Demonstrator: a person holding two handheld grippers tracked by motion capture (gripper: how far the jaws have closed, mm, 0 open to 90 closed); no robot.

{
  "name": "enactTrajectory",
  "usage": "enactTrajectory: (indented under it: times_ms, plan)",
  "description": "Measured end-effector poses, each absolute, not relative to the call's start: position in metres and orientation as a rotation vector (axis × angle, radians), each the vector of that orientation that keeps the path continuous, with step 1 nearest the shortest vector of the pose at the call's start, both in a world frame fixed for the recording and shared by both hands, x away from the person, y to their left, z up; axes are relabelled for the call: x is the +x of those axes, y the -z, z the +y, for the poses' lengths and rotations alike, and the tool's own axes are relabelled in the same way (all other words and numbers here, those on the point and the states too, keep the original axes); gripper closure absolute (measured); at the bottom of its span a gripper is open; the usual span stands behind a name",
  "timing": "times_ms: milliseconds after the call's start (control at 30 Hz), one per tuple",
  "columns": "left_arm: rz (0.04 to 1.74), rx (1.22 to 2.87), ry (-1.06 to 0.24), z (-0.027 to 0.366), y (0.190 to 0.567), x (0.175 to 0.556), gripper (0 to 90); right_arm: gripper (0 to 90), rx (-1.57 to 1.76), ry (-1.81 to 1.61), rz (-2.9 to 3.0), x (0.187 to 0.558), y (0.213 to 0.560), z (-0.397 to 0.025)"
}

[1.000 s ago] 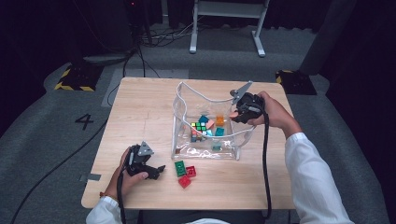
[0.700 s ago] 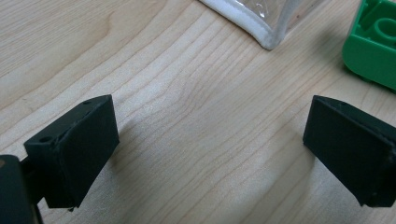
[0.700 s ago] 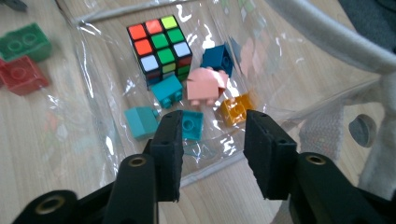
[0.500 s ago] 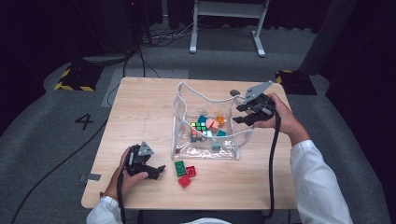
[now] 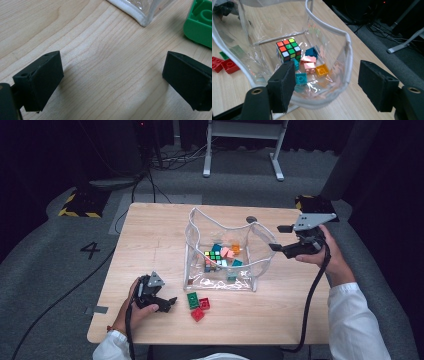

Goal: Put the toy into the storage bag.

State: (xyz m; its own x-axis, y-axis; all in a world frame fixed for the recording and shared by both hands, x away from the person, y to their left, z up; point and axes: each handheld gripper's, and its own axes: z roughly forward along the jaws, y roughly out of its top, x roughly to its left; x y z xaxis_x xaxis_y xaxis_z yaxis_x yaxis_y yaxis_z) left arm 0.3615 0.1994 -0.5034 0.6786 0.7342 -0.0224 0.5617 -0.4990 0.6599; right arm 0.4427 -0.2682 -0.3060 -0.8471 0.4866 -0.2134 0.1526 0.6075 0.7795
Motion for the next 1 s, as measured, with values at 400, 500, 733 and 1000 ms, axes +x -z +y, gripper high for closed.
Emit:
enactTrajectory:
  times_ms: [400,500,733,1000]
  plan:
    - [0.992,2.241,-0.345,0.199,0.503,0.361,3.4,22.9,0.585,-1.191,2.334,0.417,0.323,-0.307]
    - [0.992,2.24,-0.345,0.199,0.503,0.361,3.4,22.8,0.598,-1.211,2.341,0.41,0.336,-0.312]
    - [0.992,2.241,-0.345,0.199,0.503,0.361,3.4,23.3,0.598,-1.2,2.407,0.395,0.38,-0.311]
    - [0.992,2.241,-0.346,0.199,0.503,0.361,3.4,25.2,0.562,-1.182,2.523,0.38,0.431,-0.292]
